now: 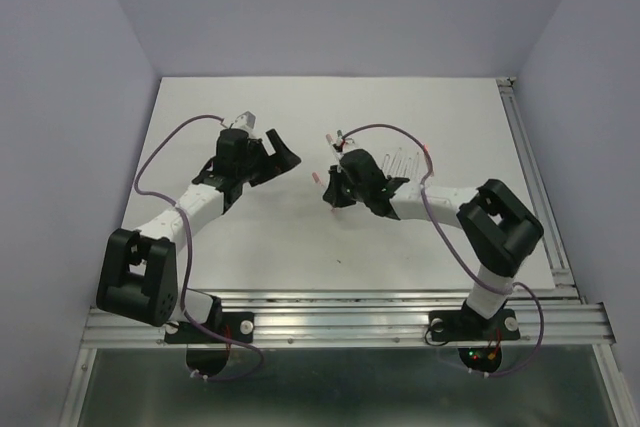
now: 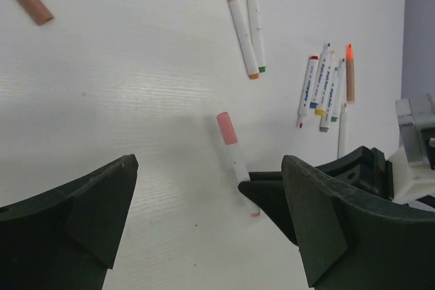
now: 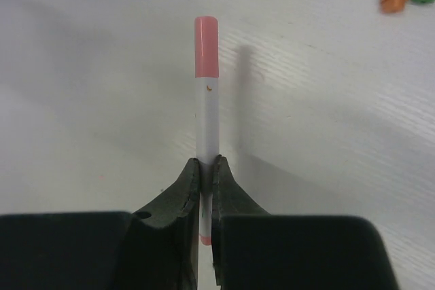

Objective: Open the pen caps

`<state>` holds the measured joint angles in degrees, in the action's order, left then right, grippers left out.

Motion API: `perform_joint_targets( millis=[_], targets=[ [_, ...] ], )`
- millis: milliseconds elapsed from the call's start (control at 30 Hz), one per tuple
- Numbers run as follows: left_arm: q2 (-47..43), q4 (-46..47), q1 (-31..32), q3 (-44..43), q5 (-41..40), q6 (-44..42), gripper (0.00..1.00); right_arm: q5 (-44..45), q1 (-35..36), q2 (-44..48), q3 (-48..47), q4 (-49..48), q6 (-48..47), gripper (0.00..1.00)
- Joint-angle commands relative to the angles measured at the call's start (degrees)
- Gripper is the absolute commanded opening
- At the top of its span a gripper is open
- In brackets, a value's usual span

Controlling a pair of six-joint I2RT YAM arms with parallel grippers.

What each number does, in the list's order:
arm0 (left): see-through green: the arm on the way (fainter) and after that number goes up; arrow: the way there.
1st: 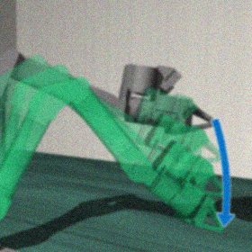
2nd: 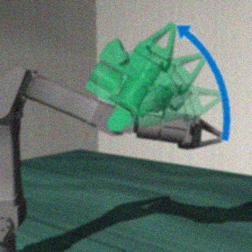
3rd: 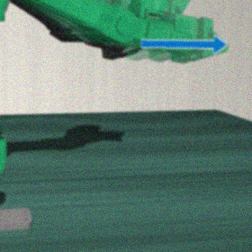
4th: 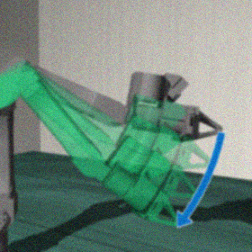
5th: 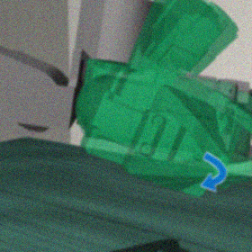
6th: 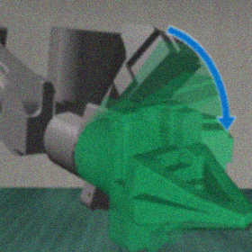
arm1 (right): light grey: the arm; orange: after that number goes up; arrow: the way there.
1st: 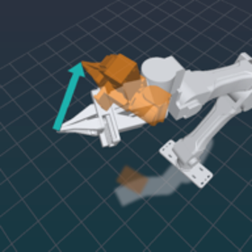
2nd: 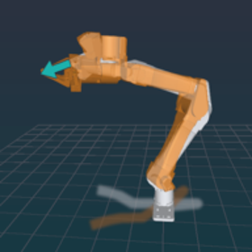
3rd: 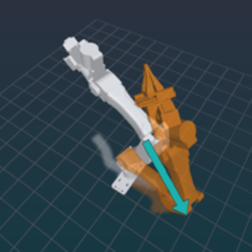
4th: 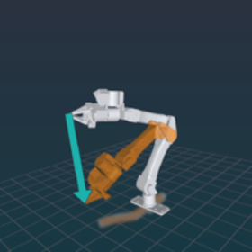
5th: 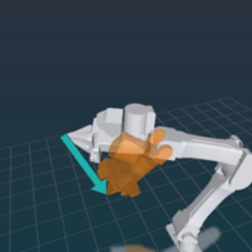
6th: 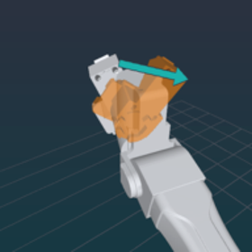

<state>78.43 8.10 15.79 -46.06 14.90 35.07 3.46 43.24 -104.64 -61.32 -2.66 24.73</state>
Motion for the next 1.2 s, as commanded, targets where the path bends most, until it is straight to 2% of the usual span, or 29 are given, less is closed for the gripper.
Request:
perform_joint_targets(
  millis=[0,100,300,733,833,867,933,967,1167],
  targets=[
    [-0.6,5.3,4.0,-0.6,3.6,3.4,0.99,-8.7,0.4,8.8,7.2,-18.7,6.9,0.01],
    [-1.4,5.4,5.9,-1.0,2.2,4.9,0.98,-8.8,0.8,12.9,9.7,-19.6,8.1,0.01],
    [-1.9,5.7,7.9,-1.7,1.3,6.0,0.86,-11.3,0.9,17.6,13.2,-23.6,9.6,0.01],
    [-2.2,6.9,9.3,-2.0,0.5,7.6,0.68,-17.0,1.8,19.3,14.3,-25.6,9.9,0.01],
    [-2.2,7.0,9.3,-2.1,0.4,7.9,0.59,-18.2,1.9,18.9,14.0,-25.6,9.9,0.01],
    [-2.2,7.1,9.4,-2.1,0.3,7.7,0.5,-18.4,2.0,18.7,14.0,-25.6,9.9,0.01],
    [-2.1,7.0,9.5,-2.0,0.0,7.6,0.4,-18.8,2.2,18.4,14.0,-25.2,9.7,0.01],
    [-2.1,7.1,9.5,-1.8,-0.1,7.6,0.31,-18.8,2.4,18.2,14.0,-25.1,9.6,0.01],
    [-2.1,7.1,9.5,-1.7,0.1,7.6,0.0,-18.6,2.5,17.4,13.6,-24.9,9.7,0.01]
  ],
)
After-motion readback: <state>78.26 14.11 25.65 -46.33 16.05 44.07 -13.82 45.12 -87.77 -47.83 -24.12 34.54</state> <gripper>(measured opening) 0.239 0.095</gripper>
